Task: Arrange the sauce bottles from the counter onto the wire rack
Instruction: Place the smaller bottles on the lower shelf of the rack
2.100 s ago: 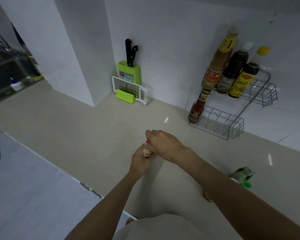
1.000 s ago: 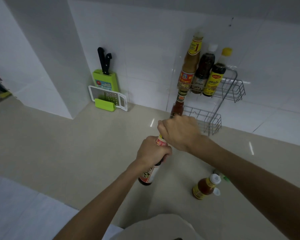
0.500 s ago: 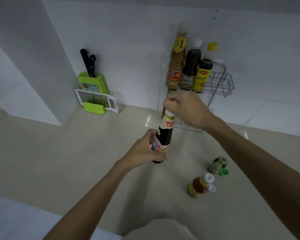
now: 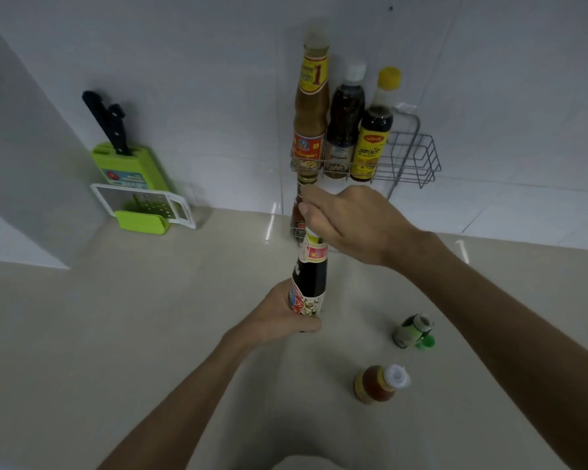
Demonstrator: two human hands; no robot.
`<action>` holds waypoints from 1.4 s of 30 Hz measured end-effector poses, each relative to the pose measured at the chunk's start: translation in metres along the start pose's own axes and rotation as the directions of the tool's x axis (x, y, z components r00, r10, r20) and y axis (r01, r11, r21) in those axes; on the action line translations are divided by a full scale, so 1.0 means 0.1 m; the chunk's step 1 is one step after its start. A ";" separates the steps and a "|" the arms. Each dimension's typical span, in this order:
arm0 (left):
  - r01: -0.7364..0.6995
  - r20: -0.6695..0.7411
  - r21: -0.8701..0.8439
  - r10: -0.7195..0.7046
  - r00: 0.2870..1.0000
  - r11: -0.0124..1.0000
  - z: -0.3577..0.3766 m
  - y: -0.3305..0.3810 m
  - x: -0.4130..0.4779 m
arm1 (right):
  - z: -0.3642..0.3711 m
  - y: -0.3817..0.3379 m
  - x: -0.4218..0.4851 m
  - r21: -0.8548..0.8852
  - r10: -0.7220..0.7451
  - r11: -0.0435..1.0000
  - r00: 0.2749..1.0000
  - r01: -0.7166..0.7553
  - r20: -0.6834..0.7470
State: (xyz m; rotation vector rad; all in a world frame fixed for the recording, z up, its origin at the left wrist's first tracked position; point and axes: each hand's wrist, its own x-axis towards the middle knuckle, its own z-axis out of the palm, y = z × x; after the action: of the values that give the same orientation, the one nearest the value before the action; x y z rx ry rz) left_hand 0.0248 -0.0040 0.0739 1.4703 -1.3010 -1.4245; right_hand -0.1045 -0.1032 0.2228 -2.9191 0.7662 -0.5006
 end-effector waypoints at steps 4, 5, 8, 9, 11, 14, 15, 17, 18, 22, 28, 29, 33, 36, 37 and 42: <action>0.034 0.099 0.042 -0.038 0.994 0.999 -0.09 0.03 -0.09 | 0.00 0.06 0.06 -0.141 -0.096 0.984 0.987 0.114 0.128; 0.040 0.129 0.052 -0.046 0.991 0.998 -0.12 -0.01 -0.12 | 0.00 0.06 0.04 -0.109 -0.117 0.985 0.980 0.136 0.163; 0.084 0.115 0.052 -0.090 0.989 0.995 -0.11 -0.12 -0.20 | 0.14 0.05 -0.07 -0.049 -0.121 0.991 0.983 0.128 0.135; 0.110 0.004 0.052 -0.110 0.994 0.993 -0.06 -0.12 -0.20 | 0.22 0.04 -0.10 -0.122 -0.078 0.988 0.992 0.090 0.102; 0.159 -0.310 0.040 -0.139 0.941 0.986 0.09 -0.13 -0.18 | 0.41 0.02 -0.07 -0.322 0.172 0.939 0.977 -0.123 0.127; 0.206 -0.479 0.095 -0.137 0.867 0.974 0.22 -0.20 -0.19 | 0.56 0.10 -0.05 -0.300 0.371 0.912 0.875 -0.280 0.311; 0.204 -0.426 0.092 -0.147 0.893 0.975 0.17 -0.22 -0.22 | 0.51 0.12 -0.05 -0.226 0.327 0.940 0.867 -0.256 0.377; 0.165 -0.190 0.063 -0.151 0.970 0.984 -0.03 -0.18 -0.31 | 0.37 0.10 -0.11 -0.009 0.179 0.982 0.912 -0.189 0.368; 0.132 -0.067 0.026 -0.130 0.989 0.991 -0.11 -0.13 -0.35 | 0.27 0.05 -0.13 0.047 0.074 0.995 0.951 -0.092 0.300; 0.057 -0.231 0.050 -0.044 0.972 0.997 -0.02 0.05 -0.37 | 0.17 -0.04 -0.12 -0.284 0.074 0.958 0.988 -0.034 0.133; 0.102 -0.120 0.031 -0.098 0.988 0.994 0.00 -0.03 -0.38 | 0.22 -0.01 -0.14 0.019 0.159 0.985 0.949 -0.170 0.271; 0.119 0.015 0.031 -0.120 0.993 0.992 -0.06 -0.02 -0.42 | 0.16 -0.02 -0.18 0.053 0.061 0.996 0.975 -0.074 0.214; 0.100 -0.164 0.077 -0.086 0.983 0.992 0.01 -0.02 -0.43 | 0.21 -0.10 -0.26 -0.137 0.175 0.977 0.983 -0.166 0.057; 0.174 -0.507 0.198 -0.052 0.861 0.965 0.22 -0.07 -0.34 | 0.46 -0.08 -0.17 -0.291 0.515 0.840 0.840 -0.457 0.168; 0.220 -0.549 0.248 -0.051 0.835 0.943 0.27 -0.10 -0.33 | 0.47 -0.06 -0.16 -0.207 0.575 0.816 0.793 -0.539 0.200; 0.263 -0.704 0.353 0.071 0.707 0.898 0.32 -0.02 -0.18 | 0.58 -0.17 -0.42 0.726 0.595 0.264 0.700 -0.635 0.395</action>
State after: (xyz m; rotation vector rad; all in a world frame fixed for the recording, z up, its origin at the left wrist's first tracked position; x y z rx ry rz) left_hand -0.0043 0.0184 0.0715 2.1279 -1.0570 -0.4832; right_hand -0.1119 -0.0681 0.1584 -1.5291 1.1623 -0.4993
